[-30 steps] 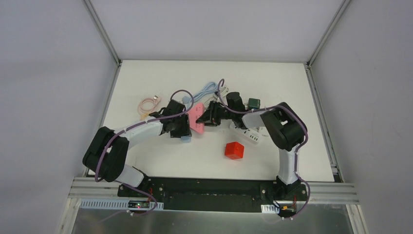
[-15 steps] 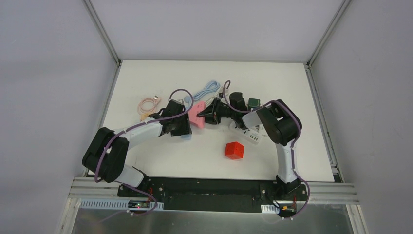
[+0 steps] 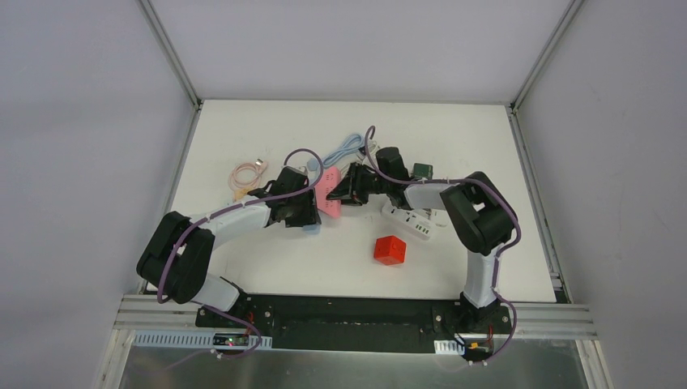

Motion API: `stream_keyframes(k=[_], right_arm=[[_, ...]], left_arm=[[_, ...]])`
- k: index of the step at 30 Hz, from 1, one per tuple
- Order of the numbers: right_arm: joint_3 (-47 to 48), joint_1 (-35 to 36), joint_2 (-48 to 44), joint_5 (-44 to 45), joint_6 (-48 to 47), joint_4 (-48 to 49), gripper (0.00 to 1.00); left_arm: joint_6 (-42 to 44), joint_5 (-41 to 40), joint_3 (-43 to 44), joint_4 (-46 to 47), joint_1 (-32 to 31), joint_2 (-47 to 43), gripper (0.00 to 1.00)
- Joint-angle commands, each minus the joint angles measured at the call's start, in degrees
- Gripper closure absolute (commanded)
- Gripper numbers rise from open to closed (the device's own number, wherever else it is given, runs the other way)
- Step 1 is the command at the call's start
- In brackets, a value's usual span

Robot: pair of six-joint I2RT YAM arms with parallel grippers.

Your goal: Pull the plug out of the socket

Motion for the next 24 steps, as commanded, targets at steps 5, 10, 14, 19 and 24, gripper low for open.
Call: stream_keyframes(k=[5,10,14,19,24], right_arm=[[5.65,-2.85,0.16,-2.57,21.44,7.27,1.0],[6.93,-2.9,2.51,-3.8,30.71,9.19,1.0],[7.54,-2.81,2.85,-3.39,30.27,8.38,1.0],[8.94,-2.85,0.0,0.71,15.51,-3.32,1.0],[8.92,-3.3,-3.27,4.02,10.81,-6.9,1.0]], left_arm=[[1.14,-3.67,-2.79,-4.62,-0.04,0.61,0.8],[1.78,-4.42,-3.55,-4.11,-0.04,-0.18,0.8],[2.24,-4.76,-3.97,-4.19,-0.04,-0.58,0.8],[2.38,-4.73,-3.3,-5.05,-0.04,-1.5,0.74],[2.18,-5.02,-1.94,-6.02,-0.04,-3.18,0.44]])
